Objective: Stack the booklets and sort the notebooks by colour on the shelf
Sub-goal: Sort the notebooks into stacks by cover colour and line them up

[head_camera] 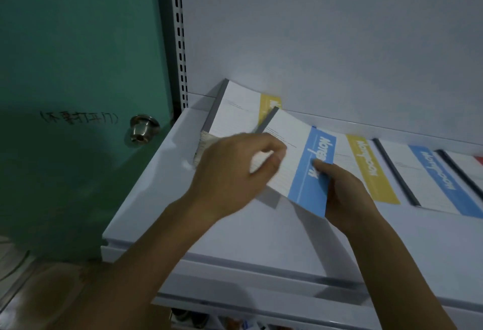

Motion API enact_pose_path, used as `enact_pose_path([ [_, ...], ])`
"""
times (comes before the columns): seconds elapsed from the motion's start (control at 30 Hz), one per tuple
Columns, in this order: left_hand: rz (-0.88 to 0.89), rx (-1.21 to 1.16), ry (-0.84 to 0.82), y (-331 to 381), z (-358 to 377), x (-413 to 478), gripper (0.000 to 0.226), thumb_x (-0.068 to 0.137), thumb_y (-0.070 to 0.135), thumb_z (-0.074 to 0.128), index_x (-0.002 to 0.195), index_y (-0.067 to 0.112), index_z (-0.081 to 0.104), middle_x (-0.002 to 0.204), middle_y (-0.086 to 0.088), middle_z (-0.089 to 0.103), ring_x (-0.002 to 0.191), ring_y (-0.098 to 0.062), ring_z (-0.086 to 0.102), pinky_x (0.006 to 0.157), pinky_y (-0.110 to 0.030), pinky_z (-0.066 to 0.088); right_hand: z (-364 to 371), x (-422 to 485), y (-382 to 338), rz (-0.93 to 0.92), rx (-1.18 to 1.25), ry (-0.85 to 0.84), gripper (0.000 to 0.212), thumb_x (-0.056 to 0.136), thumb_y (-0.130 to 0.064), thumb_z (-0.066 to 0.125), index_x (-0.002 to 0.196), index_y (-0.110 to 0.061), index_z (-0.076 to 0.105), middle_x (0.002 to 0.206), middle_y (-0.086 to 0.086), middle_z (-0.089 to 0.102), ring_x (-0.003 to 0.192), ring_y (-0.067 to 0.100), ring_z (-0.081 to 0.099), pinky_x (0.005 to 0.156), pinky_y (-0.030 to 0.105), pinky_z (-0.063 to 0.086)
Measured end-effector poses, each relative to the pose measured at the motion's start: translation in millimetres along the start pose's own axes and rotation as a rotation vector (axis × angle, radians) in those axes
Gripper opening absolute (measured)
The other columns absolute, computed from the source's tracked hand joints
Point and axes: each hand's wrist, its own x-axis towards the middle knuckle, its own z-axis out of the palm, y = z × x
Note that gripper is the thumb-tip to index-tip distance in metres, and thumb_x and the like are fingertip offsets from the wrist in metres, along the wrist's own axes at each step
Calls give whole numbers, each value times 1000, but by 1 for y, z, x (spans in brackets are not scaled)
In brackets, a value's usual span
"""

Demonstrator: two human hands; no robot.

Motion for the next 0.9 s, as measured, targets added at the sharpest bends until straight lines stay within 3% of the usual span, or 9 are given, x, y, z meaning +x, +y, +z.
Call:
enact_pose_path([
  [0.13,-48,-25,194,-22,-7,31,22,91,29,53,91,15,70,89,8,71,85,-8,65,75,-37,55,-13,-14,2,34,58,88,26,91,-21,59,116,-14,57,97,10,69,74,28,67,48,35,55],
  [0.2,-120,137,216,-40,-11,46,24,92,35,54,103,17,67,103,4,69,97,-16,62,80,-39,53,-18,-19,5,24,66,110,24,91,-23,59,113,-15,58,93,10,69,72,28,66,46,34,54],
  [0.3,-417,326,-7,-67,-16,57,60,82,51,64,128,15,49,131,-4,54,120,-26,48,95,-41,43,-23,-27,8,12,52,128,21,89,-26,61,106,-14,59,83,9,69,64,27,66,46,34,54],
  [0.4,-591,-28,-154,-77,-19,54,55,81,36,72,129,19,51,126,1,60,115,-20,56,98,-42,45,-28,-31,11,14,42,145,18,89,-28,61,101,-14,61,76,9,69,59,27,66,46,32,52],
  [0.5,-577,2,-109,-78,-26,55,53,81,25,73,129,17,50,124,1,61,111,-19,57,96,-39,46,-32,-30,10,0,63,104,16,89,-27,60,98,-15,63,70,9,71,53,25,67,41,31,51],
  [0.6,-495,104,42,-64,-31,53,60,86,17,68,138,18,39,126,2,57,110,-18,54,88,-29,44,-40,-28,9,5,39,66,16,89,-28,60,97,-15,63,68,9,71,51,25,67,41,31,51],
  [0.73,-335,-97,326,-24,-26,44,53,90,0,56,137,20,43,113,18,55,93,10,54,77,0,42,-49,-24,-1,-37,30,-7,13,92,-27,57,103,-22,63,79,7,74,58,27,70,44,35,53],
  [0.83,-272,-244,435,8,-10,41,50,90,-2,56,133,20,46,112,19,59,103,7,58,82,-12,51,-66,-22,-18,-103,6,-61,19,92,-25,56,110,-24,64,97,8,74,72,28,71,58,40,55],
  [0.9,-278,-285,451,28,9,41,46,90,0,57,130,21,47,113,16,61,105,2,59,78,-14,53,-84,-23,-29,-146,-13,-60,20,92,-23,56,110,-24,64,98,6,74,73,25,72,61,39,55],
])
